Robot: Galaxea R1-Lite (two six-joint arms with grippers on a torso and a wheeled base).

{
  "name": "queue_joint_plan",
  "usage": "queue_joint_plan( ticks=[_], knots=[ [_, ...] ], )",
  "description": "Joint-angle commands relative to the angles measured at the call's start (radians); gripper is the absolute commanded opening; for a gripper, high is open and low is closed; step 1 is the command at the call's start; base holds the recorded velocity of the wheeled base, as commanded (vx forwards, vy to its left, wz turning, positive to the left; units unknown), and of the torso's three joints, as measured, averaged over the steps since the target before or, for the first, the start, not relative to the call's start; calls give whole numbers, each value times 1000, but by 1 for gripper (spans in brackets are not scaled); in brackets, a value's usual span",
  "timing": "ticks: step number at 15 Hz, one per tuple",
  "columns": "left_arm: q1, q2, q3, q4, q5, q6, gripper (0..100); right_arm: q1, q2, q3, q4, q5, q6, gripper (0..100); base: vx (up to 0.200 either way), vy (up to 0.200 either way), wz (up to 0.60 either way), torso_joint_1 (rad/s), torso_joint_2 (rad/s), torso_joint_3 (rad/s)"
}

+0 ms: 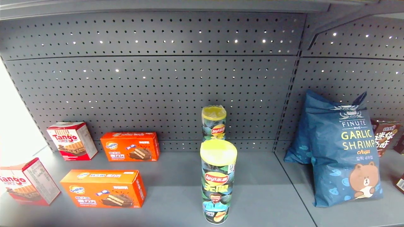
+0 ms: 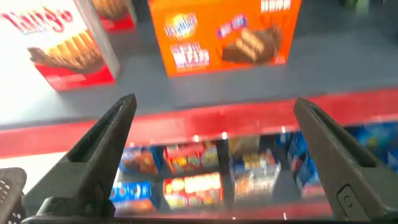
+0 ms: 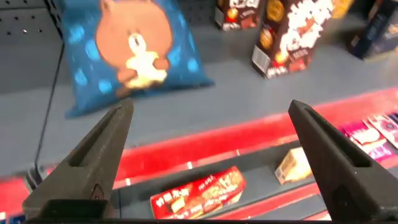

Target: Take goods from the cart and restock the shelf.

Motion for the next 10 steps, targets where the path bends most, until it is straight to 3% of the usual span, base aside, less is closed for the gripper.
queue_joint_plan(
  ticks=[1,3,6,7,10],
  knots=[
    [4,-100,-2,3,2,-1,100,1,-285,-13,162,12,3,100,0,0,0,0,0,0],
    [4,-100,-1,-1,1,5,100,0,-295,-26,187,45,20,100,0,0,0,0,0,0],
    [2,-100,91,-170,2,-3,100,-2,-295,-3,128,162,17,100,0,0,0,0,0,0],
    [2,-100,91,-152,-4,-1,100,-2,-295,-1,127,256,12,100,0,0,0,0,0,0],
    [2,-100,91,-152,-10,-1,100,0,-295,14,141,337,-36,100,0,0,0,0,0,0]
  ],
)
